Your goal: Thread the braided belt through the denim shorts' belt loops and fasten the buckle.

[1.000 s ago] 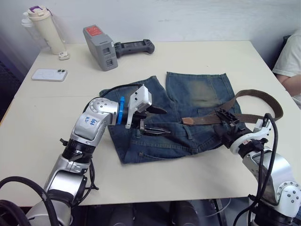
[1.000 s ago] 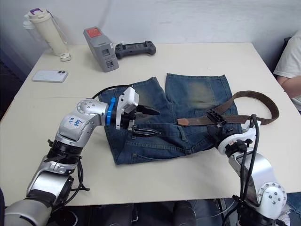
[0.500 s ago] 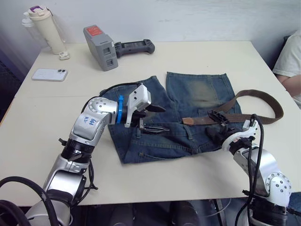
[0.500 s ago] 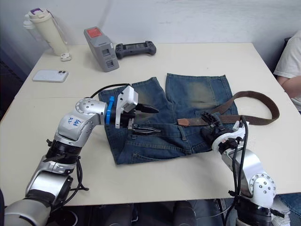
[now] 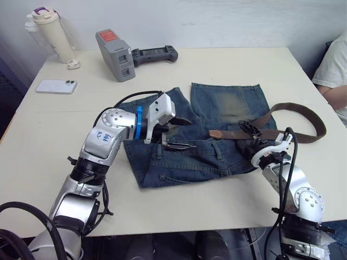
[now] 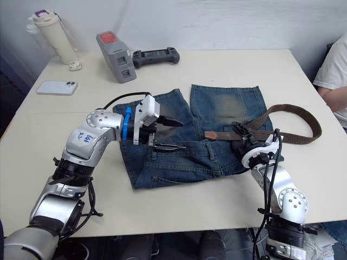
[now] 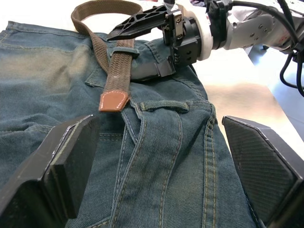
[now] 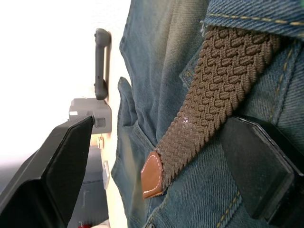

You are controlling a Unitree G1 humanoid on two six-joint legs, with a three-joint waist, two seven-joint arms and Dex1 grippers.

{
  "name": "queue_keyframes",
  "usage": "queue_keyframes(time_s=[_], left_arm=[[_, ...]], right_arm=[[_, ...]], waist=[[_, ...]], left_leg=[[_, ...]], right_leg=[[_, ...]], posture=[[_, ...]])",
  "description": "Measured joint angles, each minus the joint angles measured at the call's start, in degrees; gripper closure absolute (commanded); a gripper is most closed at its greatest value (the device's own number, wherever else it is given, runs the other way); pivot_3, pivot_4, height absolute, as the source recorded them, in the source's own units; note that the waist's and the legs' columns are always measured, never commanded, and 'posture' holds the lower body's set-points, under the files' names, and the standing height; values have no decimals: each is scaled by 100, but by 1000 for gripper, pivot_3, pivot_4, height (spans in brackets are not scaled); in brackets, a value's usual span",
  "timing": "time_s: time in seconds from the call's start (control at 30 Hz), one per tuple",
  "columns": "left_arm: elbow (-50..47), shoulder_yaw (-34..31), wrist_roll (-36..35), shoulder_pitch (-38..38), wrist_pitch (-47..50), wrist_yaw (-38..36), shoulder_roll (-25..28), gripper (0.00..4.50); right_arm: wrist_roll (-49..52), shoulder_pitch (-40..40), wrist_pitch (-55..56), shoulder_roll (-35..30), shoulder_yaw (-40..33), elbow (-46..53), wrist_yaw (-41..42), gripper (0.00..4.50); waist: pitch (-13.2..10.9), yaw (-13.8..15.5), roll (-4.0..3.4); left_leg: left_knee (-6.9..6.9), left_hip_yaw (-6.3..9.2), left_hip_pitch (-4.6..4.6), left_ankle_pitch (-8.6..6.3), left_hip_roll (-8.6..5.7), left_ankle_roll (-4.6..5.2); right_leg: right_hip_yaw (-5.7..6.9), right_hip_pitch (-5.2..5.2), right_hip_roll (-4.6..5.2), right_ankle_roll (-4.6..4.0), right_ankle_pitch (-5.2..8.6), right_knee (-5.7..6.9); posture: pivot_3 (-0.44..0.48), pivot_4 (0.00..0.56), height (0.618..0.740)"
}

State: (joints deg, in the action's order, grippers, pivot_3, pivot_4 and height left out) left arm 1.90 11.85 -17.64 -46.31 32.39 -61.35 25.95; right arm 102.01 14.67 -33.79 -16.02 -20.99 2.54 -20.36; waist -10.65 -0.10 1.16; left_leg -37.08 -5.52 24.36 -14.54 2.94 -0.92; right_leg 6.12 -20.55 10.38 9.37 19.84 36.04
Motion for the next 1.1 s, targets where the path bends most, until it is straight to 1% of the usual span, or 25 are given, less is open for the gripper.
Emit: queue_keyframes(time_s=[0.17,0.23,0.27,0.3,0.37,0.5,0.53,0.57,0.6,0.63,0.77,0.93,0.97,1.03,1.1], left_arm=[[11,3,20,-1,-10,17,-2,0],[34,4,59,-4,-46,27,4,0],[52,4,80,-9,-58,30,4,0],[64,5,106,-13,-68,30,5,0],[78,7,141,-15,-113,26,13,0],[112,9,189,-32,-136,28,13,0],[116,9,199,-34,-139,28,10,0],[117,9,204,-35,-148,28,7,0],[126,9,211,-36,-165,28,7,0],[130,10,214,-38,-178,28,4,0],[136,10,224,-45,-197,30,1,0],[160,14,226,-49,-220,28,-9,0],[162,27,226,-60,-235,26,-27,0],[206,43,226,-72,-248,13,-20,0],[295,43,227,-73,-249,6,-25,0]], right_arm=[[-267,170,6,194,-99,-304,367,49],[-425,182,17,385,-111,-341,458,49],[-456,182,23,425,-122,-343,484,270],[-526,186,15,460,-131,-350,507,557],[-672,192,38,581,-177,-429,509,1294],[-951,232,127,763,-216,-536,510,3367],[-990,252,115,767,-218,-535,497,3768],[-1000,272,113,770,-220,-525,494,4265],[-1001,284,105,779,-250,-500,496,4447],[-1034,285,106,780,-262,-502,495,4447],[-985,193,78,792,-402,-344,494,4447],[-737,-119,-102,763,-449,67,590,4447],[-646,-236,-141,721,-465,182,615,4447],[-155,-738,-349,519,-618,601,754,4447],[131,-968,-401,357,-783,788,883,4447]], waist=[[3,-10,5],[7,-13,11],[8,-17,12],[8,-22,14],[10,-24,17],[15,-33,24],[24,-38,38],[33,-37,53],[44,-35,71],[54,-32,87],[56,17,90],[37,28,60],[30,43,47],[10,106,15],[9,124,13]], left_leg=[[-1,-1,-8,0,2,0],[0,-1,-12,0,5,0],[0,-2,-13,0,5,-1],[0,-3,-14,0,6,0],[1,-4,-16,0,10,-1],[1,-7,-19,0,12,-1],[1,-8,-21,0,15,-1],[1,-7,-22,0,22,-2],[0,-7,-22,0,30,-3],[0,-7,-23,1,37,-4],[1,-6,-19,-1,48,-8],[9,-16,-11,-3,49,-12],[10,-16,-8,-3,48,-12],[11,-21,-6,-3,48,-11],[7,-25,-6,-3,49,-11]], right_leg=[[-1,5,-1,0,0,3],[-2,7,-3,0,0,4],[-3,7,-4,0,0,4],[-4,7,-4,0,0,4],[-5,7,-8,0,0,4],[-8,8,-9,-1,0,5],[-9,10,-12,-1,-1,5],[-8,11,-18,-5,-2,2],[-8,13,-25,-10,-6,-1],[-8,15,-32,-17,-9,-5],[-7,13,-42,-22,-13,-11],[-7,-2,-43,-22,-12,-15],[-7,-4,-43,-22,-12,-15],[-8,-9,-43,-22,-12,-19],[-11,-10,-43,-22,-12,-17]], posture=[[0,150,740],[0,150,740],[0,150,740],[0,150,740],[0,150,740],[0,150,740],[0,150,740],[0,150,740],[0,150,740],[0,150,740],[0,150,740],[0,150,740],[0,150,740],[0,150,740],[0,150,740]])
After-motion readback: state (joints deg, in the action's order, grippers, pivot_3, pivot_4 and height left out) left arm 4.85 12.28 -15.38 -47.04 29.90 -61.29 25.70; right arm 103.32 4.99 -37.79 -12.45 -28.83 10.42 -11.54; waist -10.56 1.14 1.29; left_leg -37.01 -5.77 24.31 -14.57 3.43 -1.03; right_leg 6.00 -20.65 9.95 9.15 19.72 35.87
